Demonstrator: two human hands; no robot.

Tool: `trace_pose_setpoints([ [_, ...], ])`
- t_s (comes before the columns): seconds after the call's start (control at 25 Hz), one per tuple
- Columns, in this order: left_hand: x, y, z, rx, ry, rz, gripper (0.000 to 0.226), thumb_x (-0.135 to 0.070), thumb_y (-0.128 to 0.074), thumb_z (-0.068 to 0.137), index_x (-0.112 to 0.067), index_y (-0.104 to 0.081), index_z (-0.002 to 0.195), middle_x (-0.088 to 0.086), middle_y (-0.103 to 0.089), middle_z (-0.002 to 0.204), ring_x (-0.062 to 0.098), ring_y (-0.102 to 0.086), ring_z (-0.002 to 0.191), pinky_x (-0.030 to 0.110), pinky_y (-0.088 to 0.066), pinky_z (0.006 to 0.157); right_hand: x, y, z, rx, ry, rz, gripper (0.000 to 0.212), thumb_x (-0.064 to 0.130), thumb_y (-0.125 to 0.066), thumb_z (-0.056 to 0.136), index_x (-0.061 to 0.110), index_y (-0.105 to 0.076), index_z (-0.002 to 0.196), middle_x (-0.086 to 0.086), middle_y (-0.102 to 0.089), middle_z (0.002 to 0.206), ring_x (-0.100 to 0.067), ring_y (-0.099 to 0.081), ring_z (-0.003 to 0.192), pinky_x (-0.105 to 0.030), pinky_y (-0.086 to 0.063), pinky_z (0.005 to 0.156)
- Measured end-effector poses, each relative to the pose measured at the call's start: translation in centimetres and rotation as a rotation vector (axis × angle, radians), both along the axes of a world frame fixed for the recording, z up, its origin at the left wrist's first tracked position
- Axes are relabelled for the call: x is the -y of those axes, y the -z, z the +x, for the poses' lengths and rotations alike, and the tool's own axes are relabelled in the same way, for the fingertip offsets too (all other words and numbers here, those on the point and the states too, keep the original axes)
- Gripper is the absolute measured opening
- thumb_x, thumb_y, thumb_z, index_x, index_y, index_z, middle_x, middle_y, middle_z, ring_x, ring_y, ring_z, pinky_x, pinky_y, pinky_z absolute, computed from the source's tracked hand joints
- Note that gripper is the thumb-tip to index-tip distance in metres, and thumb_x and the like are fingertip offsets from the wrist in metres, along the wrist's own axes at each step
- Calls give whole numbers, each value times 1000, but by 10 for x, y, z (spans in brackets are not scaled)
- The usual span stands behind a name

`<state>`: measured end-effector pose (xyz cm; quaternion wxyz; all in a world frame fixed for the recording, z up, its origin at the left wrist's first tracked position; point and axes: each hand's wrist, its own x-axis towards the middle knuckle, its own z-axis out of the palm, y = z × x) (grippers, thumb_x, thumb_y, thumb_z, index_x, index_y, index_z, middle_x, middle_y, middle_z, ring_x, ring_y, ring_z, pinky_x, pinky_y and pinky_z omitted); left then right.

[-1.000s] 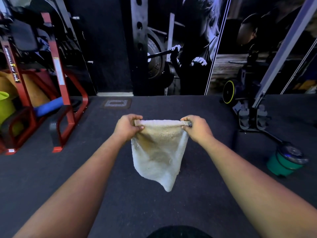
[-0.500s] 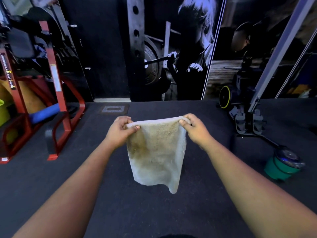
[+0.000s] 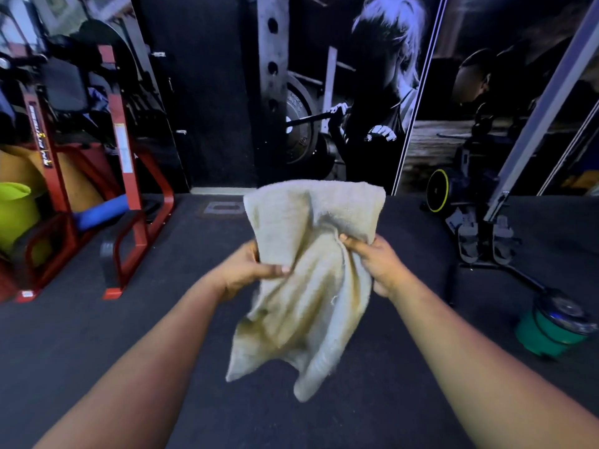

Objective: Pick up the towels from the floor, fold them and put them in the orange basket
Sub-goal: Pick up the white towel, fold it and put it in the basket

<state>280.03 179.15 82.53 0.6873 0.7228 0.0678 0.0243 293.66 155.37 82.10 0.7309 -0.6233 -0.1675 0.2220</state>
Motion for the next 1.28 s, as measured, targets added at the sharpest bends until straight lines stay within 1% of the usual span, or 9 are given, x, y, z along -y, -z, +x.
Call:
trace_pose_setpoints([
  [0.12,11,1,0,-1,-109,-146,36,-14,-76,85,-3,-69,119,15,-75,113,34,-69,107,44,-58,93,4,-8,7,-105,42,104,32,21,-73,89,5,-70,116,-19,-75,107,-36,-70,100,-45,-60,87],
  [0.24,1,-16,19,36,-364,-436,38,-19,-61,95,1,-64,127,19,-73,116,35,-70,106,45,-59,90,21,4,2,-124,-126,137,63,34,-82,75,8,-62,129,-17,-73,115,-29,-71,101,-44,-61,85],
  [0.32,-9,-14,17,57,-352,-539,43,-28,-59,97,0,-63,129,21,-70,124,34,-69,112,47,-56,96,21,11,-10,-47,-245,-21,42,17,-78,82,4,-65,120,-13,-76,103,-23,-73,90,-31,-60,74],
  [0.52,-28,40,-10,-74,-232,-193,75,-41,-98,56,-3,-71,114,19,-74,112,41,-67,112,35,-59,76,2,31,-4,-28,29,-191,26,5,-56,96,5,-69,119,-11,-76,102,-27,-68,98,-33,-54,80],
  [0.68,-44,43,7,-105,-408,-280,35,-30,-78,88,-5,-70,111,17,-76,106,33,-73,102,42,-61,81,-12,47,-1,11,120,-273,30,11,-59,97,18,-60,126,-6,-73,117,-24,-69,110,-41,-56,94],
  [0.84,-52,76,1,-329,-459,-188,56,-37,-75,91,2,-60,129,16,-75,108,24,-73,87,35,-58,67,-28,55,-8,25,237,-296,41,21,-62,101,29,-46,138,-11,-61,125,-21,-61,116,-39,-50,103],
  [1.0,-61,78,2,-144,-434,-365,86,-11,-81,85,-18,-29,153,11,-55,137,23,-68,106,36,-61,76,-25,60,-18,13,32,-200,58,13,-69,96,30,-43,146,4,-59,126,-13,-62,120,-33,-50,105],
  [1.08,-72,86,-2,-76,-351,-245,90,-3,-84,80,-26,-35,152,9,-55,137,27,-67,116,43,-59,93,-28,69,-21,211,-33,-373,58,6,-78,86,27,-56,136,6,-64,126,-16,-63,119,-36,-52,105],
  [1.28,-93,82,3,-23,-245,378,44,-14,-79,88,-22,-65,128,-7,-68,119,17,-64,117,39,-49,108,-43,79,-16,435,101,-576,24,14,-76,88,23,-74,110,12,-73,108,-7,-68,102,-37,-56,95],
])
